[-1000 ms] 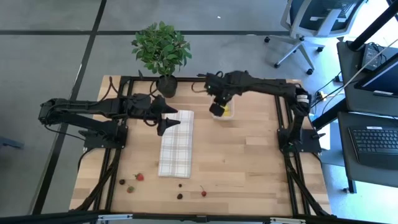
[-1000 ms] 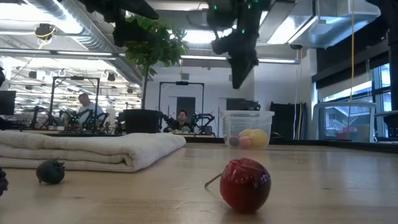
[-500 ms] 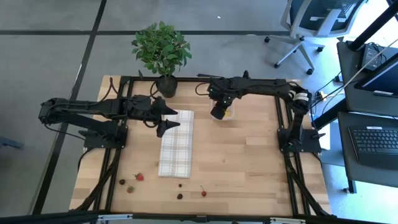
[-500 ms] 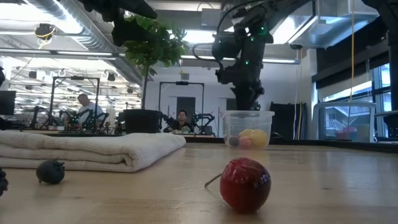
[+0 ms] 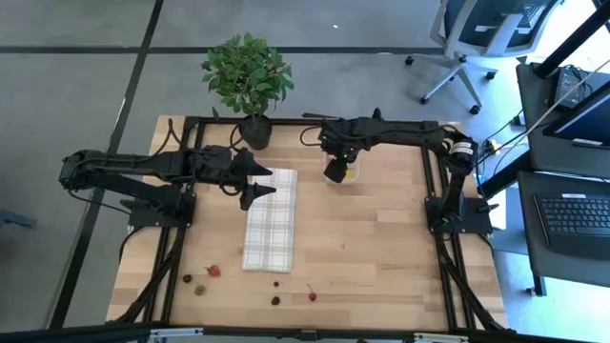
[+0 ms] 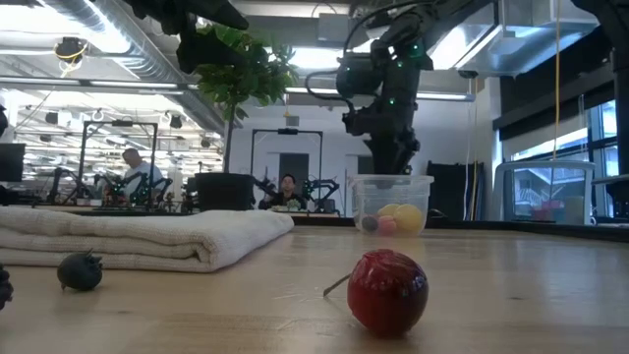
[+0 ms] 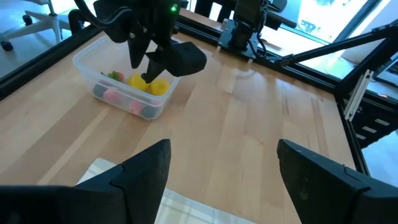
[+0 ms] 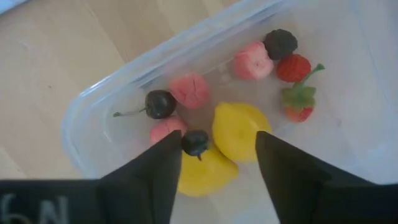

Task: Pick and placing Produce into tupperware
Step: Put the right blueberry into the transparent bin, then put the red cherry into the transparent bin

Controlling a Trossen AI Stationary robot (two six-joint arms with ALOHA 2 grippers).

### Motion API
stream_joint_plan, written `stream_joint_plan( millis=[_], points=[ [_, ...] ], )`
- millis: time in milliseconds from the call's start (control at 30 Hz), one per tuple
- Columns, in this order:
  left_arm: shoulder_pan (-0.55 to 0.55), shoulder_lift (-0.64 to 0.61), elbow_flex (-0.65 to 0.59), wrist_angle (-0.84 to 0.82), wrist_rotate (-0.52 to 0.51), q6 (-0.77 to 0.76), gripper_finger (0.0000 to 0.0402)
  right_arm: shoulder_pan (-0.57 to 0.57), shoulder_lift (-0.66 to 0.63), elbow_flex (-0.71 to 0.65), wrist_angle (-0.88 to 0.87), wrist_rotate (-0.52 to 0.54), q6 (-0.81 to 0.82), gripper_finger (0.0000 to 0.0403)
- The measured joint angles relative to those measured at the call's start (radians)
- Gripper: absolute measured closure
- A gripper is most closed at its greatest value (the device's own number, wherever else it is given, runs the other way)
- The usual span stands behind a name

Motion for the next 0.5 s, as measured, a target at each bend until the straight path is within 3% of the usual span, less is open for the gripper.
stream_joint_plan(
  millis=[200, 500],
  points=[
    [0.0, 0.0, 0.0, 0.0, 0.0, 0.025, 0.0117, 0.0, 0.0, 0.127, -0.119, 0.011, -0.004, 0.0157],
    [0.0, 0.0, 0.0, 0.0, 0.008, 0.027, 0.0117, 0.0, 0.0, 0.38, -0.247, 0.012, -0.026, 0.0157]
  ],
)
